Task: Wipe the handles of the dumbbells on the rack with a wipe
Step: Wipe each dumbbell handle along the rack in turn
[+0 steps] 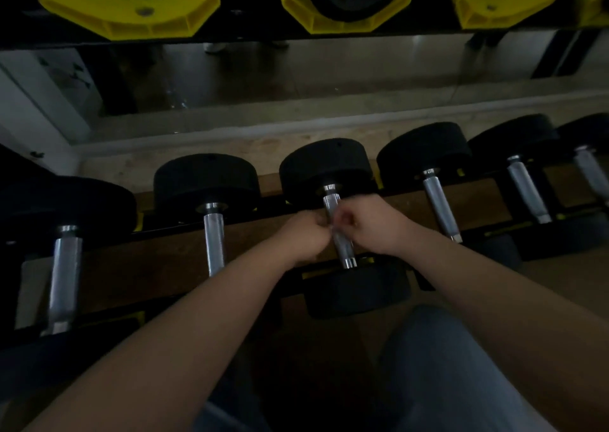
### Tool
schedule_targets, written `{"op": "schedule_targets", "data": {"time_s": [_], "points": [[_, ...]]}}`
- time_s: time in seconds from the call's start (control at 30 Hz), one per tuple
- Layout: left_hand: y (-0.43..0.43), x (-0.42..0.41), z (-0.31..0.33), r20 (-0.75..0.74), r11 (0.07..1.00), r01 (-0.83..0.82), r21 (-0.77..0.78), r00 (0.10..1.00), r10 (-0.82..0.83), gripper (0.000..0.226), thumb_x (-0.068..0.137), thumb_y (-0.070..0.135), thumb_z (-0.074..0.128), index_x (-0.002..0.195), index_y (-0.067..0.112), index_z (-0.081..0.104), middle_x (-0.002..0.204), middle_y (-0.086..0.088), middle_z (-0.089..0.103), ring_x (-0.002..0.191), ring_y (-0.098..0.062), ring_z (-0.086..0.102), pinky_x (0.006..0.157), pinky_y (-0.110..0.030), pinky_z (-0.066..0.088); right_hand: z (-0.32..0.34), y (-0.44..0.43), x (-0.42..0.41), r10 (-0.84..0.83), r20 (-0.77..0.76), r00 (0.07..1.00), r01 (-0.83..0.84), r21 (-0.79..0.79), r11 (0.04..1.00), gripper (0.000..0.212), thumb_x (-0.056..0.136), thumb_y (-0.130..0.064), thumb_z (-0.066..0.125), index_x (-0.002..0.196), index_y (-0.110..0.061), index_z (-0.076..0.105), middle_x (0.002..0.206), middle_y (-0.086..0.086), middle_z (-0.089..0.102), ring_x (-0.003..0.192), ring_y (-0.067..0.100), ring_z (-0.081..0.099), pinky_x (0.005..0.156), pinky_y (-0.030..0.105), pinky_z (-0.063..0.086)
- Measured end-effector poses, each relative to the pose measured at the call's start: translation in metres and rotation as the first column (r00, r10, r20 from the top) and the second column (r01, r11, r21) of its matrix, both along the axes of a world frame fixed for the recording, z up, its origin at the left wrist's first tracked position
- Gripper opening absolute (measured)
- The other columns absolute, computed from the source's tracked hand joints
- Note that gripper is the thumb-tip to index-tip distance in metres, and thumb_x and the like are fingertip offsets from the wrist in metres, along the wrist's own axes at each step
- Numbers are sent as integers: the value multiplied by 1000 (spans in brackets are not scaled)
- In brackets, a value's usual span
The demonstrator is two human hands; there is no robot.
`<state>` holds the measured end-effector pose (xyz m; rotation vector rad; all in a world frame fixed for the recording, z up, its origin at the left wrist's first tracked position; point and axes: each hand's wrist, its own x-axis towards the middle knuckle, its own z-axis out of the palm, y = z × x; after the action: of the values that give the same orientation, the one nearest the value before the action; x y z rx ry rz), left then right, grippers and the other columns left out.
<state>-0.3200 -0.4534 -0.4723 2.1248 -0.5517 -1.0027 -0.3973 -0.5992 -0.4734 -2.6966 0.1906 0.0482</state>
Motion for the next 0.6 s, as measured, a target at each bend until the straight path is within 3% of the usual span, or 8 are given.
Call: {"op": "schedule_targets", "data": {"time_s": [0.1,0.17,0.23,0.33,0.4,0.5,0.6], "points": [[-2,10,-6,-96,997,-83,-10,992,81,17,98,21,51,106,21,66,105,-3,69,95,-17,67,73,-32,58,-7,3,16,-205,156,966,206,7,979,15,97,-21,64,109,-19,72,102,2,65,92,16,61,82,28,48],[0,12,-8,-171,993,-108,-36,980,100,21,98,16,51,114,19,64,107,-3,69,95,-15,67,69,-28,55,-10,3,14,-267,161,950,265,32,964,19,97,-26,63,112,-23,73,106,1,68,94,14,63,85,27,48],[2,12,-8,-231,988,-133,-73,966,113,17,98,14,52,110,20,62,107,-4,70,96,-17,69,71,-29,55,-5,5,3,-191,62,980,192,-6,981,19,97,-31,64,111,-25,76,106,-4,73,94,9,65,84,24,49],[-2,10,-7,-228,985,-145,-88,966,122,15,94,10,57,86,23,60,97,-6,72,94,-22,71,74,-32,54,8,5,-14,-25,-226,974,16,-41,999,14,91,-30,73,103,-28,80,99,-14,74,88,-3,61,80,16,43],[-5,8,-9,-243,980,-177,-87,958,152,13,91,8,59,88,21,63,92,-7,73,89,-22,72,74,-33,56,9,4,-15,-9,-257,966,11,8,1000,14,87,-31,77,100,-30,81,92,-20,70,84,-6,60,79,13,42],[-4,5,-11,-307,967,-232,-103,932,192,17,92,11,59,108,15,63,90,-3,72,80,-15,71,74,-33,57,-3,2,-6,-130,-50,990,134,79,988,12,87,-30,77,99,-28,81,88,-18,64,82,-1,60,75,14,41],[-1,5,-8,-354,968,-226,-113,919,173,12,98,16,52,95,25,60,91,3,72,82,-10,71,81,-32,57,-13,3,10,-304,146,941,284,146,948,14,91,-29,73,104,-28,80,94,-12,64,84,-1,59,79,13,43]]}}
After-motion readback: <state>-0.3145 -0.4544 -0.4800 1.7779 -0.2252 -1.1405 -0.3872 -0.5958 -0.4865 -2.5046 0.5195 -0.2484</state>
